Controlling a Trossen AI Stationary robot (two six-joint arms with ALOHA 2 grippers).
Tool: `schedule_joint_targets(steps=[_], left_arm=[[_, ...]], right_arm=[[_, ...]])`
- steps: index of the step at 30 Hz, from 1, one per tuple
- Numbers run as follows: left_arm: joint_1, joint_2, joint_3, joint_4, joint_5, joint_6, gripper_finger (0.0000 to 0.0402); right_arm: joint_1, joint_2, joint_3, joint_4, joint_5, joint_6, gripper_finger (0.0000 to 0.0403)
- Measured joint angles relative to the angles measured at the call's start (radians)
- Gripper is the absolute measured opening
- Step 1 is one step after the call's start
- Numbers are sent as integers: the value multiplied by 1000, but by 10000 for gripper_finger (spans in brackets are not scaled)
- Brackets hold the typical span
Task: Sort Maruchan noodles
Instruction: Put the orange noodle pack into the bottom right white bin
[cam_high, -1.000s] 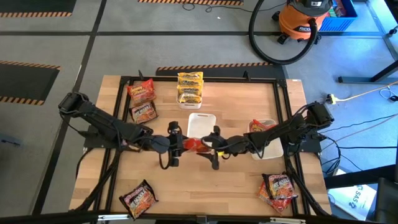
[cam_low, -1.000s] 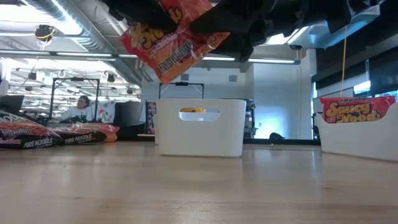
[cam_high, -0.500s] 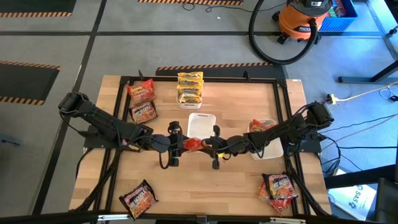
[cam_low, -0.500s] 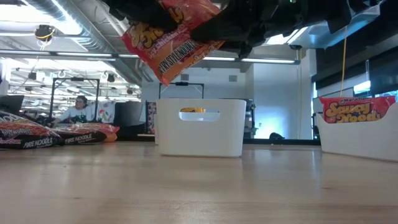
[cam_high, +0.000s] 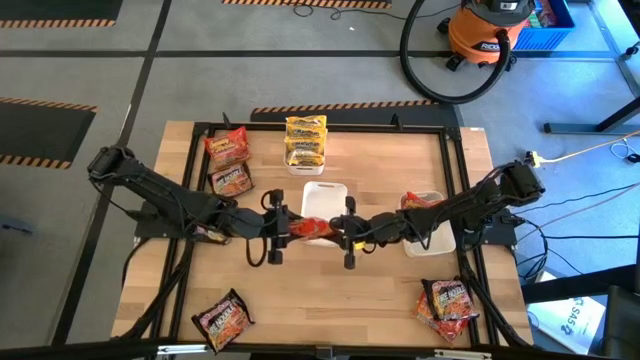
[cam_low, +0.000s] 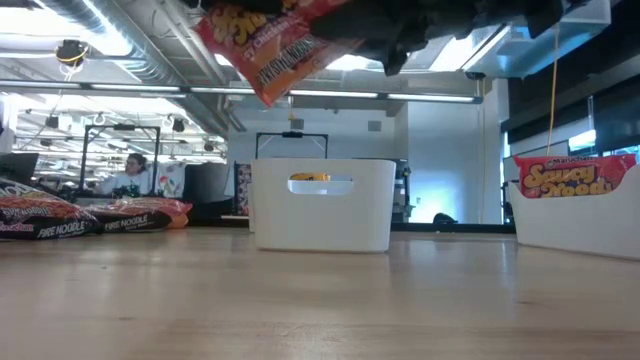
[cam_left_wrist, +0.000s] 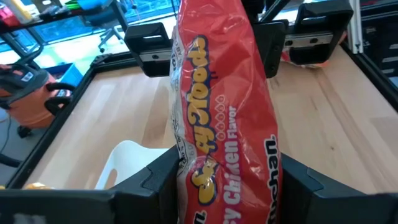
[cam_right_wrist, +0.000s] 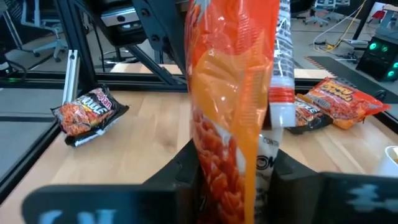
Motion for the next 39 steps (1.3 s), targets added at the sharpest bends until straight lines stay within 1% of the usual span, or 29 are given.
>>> schedule_joint_targets(steps=[3,6,8,11,14,17,22,25,27,29,32,35,37,39], left_arm=[[11,3,0,9,-18,-10,175],[27,5,-1,8,10,-9,183],[32,4,-1,11,34,-4,196],[32,3,-1,18,37,8,221],[25,-15,-1,2,20,18,240],[15,-58,-1,-32,18,18,245],[-12,-136,-1,-193,18,15,244],[-18,-167,-26,-212,13,-2,244],[-19,-190,-68,-149,9,2,243],[-15,-207,-128,-50,4,29,243],[-1,-212,-221,149,4,96,243],[12,-201,-299,355,7,127,243],[23,-184,-342,459,9,135,243],[35,-168,-359,536,-10,122,243]], right_arm=[[0,-2,-1,-4,3,1,73],[0,-1,-3,-4,5,5,73],[1,0,-7,-14,4,5,71],[2,2,-8,-22,-1,-6,71],[2,0,-8,-16,2,-37,73],[2,-45,-8,-67,29,-48,73],[3,-167,-8,-250,94,-66,74],[2,-237,-35,-258,110,-65,75],[2,-276,-68,-238,114,-65,75],[1,-310,-115,-191,115,-68,75],[1,-334,-193,-19,93,-95,75],[1,-330,-255,141,55,-117,75],[1,-322,-281,225,51,-123,75],[1,-307,-294,283,40,-135,75]])
